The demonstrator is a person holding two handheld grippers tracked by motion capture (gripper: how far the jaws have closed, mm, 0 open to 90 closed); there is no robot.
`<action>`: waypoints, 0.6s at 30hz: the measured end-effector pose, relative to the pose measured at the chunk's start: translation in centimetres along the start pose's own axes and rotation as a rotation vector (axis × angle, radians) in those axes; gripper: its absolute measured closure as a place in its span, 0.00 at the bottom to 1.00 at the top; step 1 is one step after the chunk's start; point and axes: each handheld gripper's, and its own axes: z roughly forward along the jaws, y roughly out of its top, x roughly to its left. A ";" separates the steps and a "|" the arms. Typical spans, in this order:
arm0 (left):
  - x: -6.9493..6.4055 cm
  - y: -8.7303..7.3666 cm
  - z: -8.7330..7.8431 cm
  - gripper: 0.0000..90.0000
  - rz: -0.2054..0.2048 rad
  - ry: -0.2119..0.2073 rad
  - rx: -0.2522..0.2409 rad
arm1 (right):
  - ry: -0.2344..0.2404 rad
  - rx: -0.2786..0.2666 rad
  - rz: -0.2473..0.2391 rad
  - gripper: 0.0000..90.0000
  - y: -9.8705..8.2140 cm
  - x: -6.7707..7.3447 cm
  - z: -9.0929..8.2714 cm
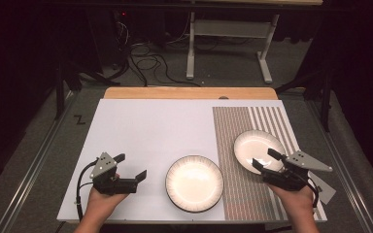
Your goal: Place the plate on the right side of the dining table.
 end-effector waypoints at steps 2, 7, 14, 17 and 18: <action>0.0 0.1 -0.1 0.01 0.004 0.001 -0.003 | 0.021 -0.011 -0.013 0.16 0.3 1.2 0.2; -0.3 0.2 -0.4 0.01 0.013 -0.003 -0.014 | 0.089 -0.014 -0.052 0.00 0.6 4.4 0.9; -0.7 0.3 -0.5 0.01 0.038 -0.006 -0.016 | 0.106 -0.060 -0.088 0.00 0.6 7.1 0.9; -0.7 0.2 -0.5 0.01 0.030 -0.007 -0.017 | 0.101 -0.058 -0.084 0.00 0.5 6.9 1.0; -0.7 0.2 -0.5 0.01 0.027 -0.009 -0.016 | 0.100 -0.056 -0.079 0.00 0.5 6.7 1.0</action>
